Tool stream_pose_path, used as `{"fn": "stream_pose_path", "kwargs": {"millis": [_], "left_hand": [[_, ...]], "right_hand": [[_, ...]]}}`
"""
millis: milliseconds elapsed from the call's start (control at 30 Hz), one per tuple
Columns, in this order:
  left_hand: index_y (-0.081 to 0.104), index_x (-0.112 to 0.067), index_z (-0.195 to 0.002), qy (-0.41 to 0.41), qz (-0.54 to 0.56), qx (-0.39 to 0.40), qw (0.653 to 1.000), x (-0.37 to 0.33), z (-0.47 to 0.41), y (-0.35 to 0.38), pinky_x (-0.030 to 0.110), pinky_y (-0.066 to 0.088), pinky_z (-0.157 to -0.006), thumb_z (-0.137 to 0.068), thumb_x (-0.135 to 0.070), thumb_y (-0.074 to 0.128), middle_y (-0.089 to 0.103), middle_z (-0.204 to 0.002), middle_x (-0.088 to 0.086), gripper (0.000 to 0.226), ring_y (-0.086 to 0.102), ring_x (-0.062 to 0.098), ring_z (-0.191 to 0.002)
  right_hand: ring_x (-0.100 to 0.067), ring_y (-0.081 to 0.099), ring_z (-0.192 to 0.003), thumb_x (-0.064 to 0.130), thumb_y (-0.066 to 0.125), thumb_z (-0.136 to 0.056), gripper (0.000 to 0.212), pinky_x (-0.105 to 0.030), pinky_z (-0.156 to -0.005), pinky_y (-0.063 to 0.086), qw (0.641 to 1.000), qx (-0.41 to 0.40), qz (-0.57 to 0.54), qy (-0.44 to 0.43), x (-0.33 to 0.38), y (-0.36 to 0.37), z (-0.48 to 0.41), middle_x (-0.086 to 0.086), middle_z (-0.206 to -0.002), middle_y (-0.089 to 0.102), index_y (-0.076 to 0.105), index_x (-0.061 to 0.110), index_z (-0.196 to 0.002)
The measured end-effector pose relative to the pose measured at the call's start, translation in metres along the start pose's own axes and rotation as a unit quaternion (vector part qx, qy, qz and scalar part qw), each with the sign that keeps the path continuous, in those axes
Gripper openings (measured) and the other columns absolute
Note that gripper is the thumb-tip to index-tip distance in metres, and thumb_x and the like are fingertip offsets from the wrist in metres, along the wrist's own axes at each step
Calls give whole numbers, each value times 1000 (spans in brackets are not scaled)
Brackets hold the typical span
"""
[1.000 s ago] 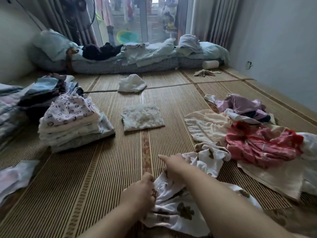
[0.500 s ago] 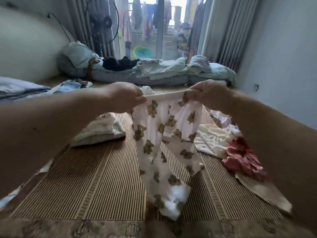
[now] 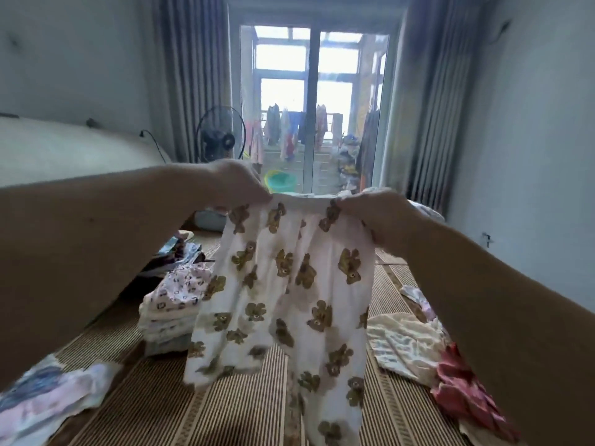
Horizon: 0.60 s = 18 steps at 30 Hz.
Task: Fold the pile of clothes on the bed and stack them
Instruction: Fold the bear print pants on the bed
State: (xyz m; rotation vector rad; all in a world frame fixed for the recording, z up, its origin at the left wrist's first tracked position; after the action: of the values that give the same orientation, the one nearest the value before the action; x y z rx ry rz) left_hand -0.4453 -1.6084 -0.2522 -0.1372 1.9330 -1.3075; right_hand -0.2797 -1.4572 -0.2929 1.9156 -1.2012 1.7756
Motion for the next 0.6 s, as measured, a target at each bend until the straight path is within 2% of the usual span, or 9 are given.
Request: {"fn": "stream_pose_path", "kwargs": {"millis": [67,167,233,300,367,400,467,533,600], "left_hand": [[63,-2,-92,-38,72,11,997,-1,-1,5,37,54,-74,-86,-13,62,67,-82,15,13,60,23,-71],[64,-5,-89,-68,169,66,981,-13,0,20,27,50,-62,-84,-15,63,66,-75,8,10,61,19,-68],[63,-9,-81,-69,226,96,967,-25,1,28,23,53,-56,-84,-15,63,67,-67,4,7,63,15,-58],[65,-10,-75,-43,266,131,954,-35,3,31,21,54,-50,-87,-20,61,69,-65,2,15,65,13,-51],[69,-10,-80,-19,289,156,944,-39,6,29,25,53,-60,-91,-32,56,74,-77,5,27,71,16,-62],[70,-10,-84,-14,284,165,944,-40,8,27,27,50,-64,-92,-38,54,75,-81,5,33,72,17,-67],[70,-13,-87,-2,235,155,960,-38,10,26,26,45,-59,-92,-43,56,74,-78,1,34,69,13,-60],[69,-20,-79,48,116,88,988,-35,10,29,22,43,-50,-84,-44,67,68,-70,-6,25,60,6,-54],[64,-25,-81,101,53,26,993,-30,10,34,23,49,-60,-77,-44,73,68,-82,-6,22,61,8,-72]], "right_hand": [[-23,61,-82,27,67,-85,18,-39,-79,55,999,-34,-6,14,-2,17,0,-4,-84,61,56,19,-72],[-25,62,-84,30,66,-85,22,-42,-85,56,998,-52,-45,15,-1,37,4,-5,-81,61,55,18,-70],[-26,61,-81,37,64,-87,27,-41,-79,54,997,-31,-68,-2,2,43,8,-9,-79,61,60,14,-73],[-35,64,-84,48,63,-86,42,-44,-79,52,995,8,-94,-23,5,43,11,-19,-85,66,67,6,-82],[-42,67,-92,52,68,-80,52,-53,-90,51,995,44,-77,-36,7,37,16,-24,-94,69,71,2,-92],[-42,66,-92,44,72,-80,49,-56,-93,50,994,60,-75,-45,7,33,19,-24,-95,70,70,-2,-97],[-41,66,-88,20,73,-82,37,-59,-91,49,992,80,-79,-57,6,25,22,-26,-97,68,66,-10,-102],[-42,66,-87,14,70,-85,26,-56,-87,53,994,74,-59,-62,8,20,25,-29,-100,68,66,-9,-96],[-44,67,-89,13,70,-84,24,-53,-86,54,995,74,-46,-58,12,18,27,-28,-98,68,66,-8,-96]]}}
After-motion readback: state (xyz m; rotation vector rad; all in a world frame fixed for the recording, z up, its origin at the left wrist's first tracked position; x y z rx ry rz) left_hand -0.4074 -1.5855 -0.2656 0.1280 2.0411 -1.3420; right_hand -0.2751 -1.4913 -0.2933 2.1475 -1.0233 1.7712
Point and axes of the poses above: each hand's wrist, its own z-axis away from the middle knuckle, its own y-axis out of the palm, x = y × z, the point moved 1 cm from there along -z, towards the middle knuckle
